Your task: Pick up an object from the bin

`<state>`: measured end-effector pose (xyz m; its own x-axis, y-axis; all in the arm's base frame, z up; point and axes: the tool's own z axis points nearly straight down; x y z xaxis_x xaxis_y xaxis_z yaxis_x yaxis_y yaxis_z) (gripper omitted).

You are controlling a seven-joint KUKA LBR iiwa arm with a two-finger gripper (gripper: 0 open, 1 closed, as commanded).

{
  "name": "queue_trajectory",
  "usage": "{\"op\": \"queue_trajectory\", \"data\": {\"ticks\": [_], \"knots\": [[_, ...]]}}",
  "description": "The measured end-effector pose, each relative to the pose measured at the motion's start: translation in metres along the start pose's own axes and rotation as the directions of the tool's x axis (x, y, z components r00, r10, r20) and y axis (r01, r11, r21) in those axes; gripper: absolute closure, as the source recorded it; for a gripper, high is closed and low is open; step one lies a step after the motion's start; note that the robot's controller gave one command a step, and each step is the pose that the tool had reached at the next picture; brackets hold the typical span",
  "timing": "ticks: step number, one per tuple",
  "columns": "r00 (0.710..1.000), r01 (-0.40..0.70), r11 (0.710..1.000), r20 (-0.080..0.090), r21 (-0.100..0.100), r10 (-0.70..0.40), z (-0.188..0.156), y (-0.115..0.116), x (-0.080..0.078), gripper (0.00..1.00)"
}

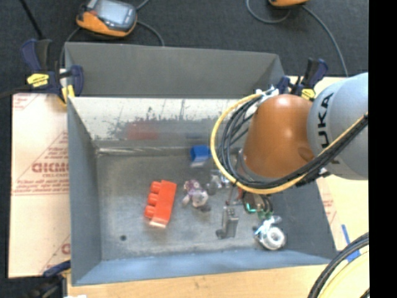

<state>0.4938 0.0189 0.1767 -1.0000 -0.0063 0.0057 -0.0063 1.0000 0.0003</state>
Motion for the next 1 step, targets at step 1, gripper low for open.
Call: {"op": "queue_trajectory", "data": {"ticks": [1], "knots": [[0.977,-0.214,0.977,0.009,-0.002,0.214,0.0431,0.0062,-0.0506,0.00]]}}
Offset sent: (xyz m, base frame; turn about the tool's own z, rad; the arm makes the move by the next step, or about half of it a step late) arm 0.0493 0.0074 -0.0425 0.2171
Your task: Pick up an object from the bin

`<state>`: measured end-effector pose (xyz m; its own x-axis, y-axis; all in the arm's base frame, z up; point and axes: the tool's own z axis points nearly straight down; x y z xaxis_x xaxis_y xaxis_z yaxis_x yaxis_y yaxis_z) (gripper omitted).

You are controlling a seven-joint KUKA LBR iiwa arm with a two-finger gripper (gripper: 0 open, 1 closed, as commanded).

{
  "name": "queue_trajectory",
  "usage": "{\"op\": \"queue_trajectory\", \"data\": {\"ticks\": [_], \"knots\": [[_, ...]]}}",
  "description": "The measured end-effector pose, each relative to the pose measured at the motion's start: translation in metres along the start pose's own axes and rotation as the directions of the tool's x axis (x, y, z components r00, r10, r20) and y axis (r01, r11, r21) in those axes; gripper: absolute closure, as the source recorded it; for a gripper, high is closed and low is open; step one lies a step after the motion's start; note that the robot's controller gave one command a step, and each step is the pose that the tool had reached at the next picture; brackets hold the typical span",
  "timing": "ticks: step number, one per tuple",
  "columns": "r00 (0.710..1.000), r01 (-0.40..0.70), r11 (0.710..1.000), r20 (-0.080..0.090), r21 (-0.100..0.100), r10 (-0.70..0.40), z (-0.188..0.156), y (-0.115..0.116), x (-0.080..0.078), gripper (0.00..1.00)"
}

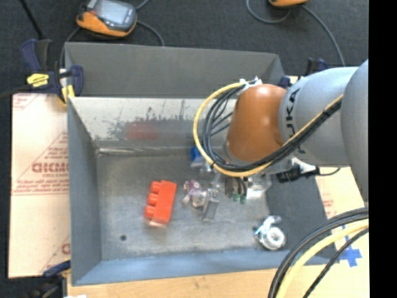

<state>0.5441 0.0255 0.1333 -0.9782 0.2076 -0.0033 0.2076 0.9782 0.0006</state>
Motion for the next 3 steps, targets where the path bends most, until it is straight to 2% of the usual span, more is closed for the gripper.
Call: {"op": "queue_trajectory", "data": {"ticks": [1,2,3], "knots": [[0.977,-0.215,0.977,-0.003,0.001,0.215,0.014,-0.008,0.011,0.00],[0.746,-0.665,0.746,-0.004,0.005,0.665,0.034,-0.012,0.010,0.00],[0.538,-0.843,0.538,-0.003,0.006,0.843,0.064,-0.011,0.027,0.00]]}}
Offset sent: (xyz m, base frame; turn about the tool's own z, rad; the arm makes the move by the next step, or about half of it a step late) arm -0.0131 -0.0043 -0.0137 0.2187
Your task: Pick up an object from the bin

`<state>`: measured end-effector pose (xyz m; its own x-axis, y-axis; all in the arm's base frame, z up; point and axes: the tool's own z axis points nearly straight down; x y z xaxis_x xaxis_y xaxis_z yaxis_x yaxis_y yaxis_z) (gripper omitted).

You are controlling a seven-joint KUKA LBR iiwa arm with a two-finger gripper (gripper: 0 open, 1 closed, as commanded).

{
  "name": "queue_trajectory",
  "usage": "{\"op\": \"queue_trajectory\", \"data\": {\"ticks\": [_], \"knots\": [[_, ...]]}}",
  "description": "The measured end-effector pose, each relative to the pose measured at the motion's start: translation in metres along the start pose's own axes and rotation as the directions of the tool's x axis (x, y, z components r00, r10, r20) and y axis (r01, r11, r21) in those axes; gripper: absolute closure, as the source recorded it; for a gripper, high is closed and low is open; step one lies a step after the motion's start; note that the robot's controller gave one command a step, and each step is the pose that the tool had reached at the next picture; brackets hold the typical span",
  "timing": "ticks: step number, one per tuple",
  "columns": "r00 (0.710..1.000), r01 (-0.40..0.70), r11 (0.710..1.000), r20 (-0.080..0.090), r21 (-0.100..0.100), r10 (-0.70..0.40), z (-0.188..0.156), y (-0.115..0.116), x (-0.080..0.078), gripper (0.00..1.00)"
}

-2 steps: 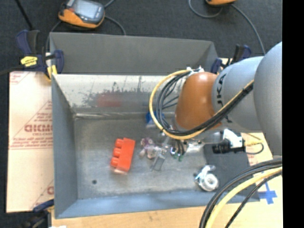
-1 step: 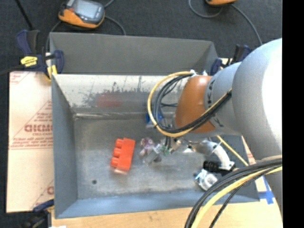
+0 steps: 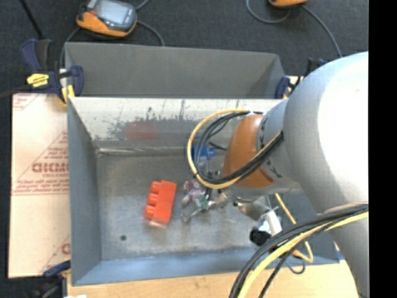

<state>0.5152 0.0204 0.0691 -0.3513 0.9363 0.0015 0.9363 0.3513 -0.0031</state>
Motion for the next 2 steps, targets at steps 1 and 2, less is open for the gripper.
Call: {"op": "queue_trajectory", "data": {"ticks": [1,2], "knots": [[1.000,0.004,1.000,0.001,0.001,-0.004,-0.0001,-0.0002,-0.0014,0.00],[1.000,0.006,1.000,0.002,0.001,-0.006,-0.0001,-0.0003,-0.0015,1.00]]}}
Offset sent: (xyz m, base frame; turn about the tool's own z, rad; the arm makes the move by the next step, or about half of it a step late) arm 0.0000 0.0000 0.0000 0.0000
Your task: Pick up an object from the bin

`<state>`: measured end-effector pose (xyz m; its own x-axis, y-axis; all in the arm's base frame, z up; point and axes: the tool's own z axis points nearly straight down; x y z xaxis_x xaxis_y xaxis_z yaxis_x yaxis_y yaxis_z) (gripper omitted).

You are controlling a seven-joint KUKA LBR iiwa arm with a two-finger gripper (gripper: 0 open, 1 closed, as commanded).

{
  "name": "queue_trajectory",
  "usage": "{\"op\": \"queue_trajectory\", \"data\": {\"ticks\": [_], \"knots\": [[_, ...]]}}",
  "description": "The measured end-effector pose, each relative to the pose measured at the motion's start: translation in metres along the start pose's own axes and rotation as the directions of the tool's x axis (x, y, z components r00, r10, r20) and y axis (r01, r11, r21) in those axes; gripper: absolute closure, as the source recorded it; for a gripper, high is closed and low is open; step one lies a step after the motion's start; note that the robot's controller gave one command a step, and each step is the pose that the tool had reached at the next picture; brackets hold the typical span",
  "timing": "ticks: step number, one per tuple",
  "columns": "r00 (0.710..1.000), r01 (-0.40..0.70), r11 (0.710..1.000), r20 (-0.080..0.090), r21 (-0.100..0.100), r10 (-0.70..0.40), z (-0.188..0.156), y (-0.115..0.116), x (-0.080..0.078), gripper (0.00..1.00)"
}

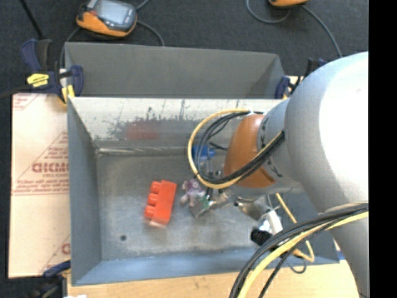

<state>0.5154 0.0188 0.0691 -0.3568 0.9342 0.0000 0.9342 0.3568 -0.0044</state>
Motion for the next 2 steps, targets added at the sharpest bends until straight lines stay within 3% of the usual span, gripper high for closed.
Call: {"op": "queue_trajectory", "data": {"ticks": [2], "knots": [[1.000,0.013,1.000,0.002,-0.008,-0.013,-0.071,0.001,-0.003,1.00]]}}
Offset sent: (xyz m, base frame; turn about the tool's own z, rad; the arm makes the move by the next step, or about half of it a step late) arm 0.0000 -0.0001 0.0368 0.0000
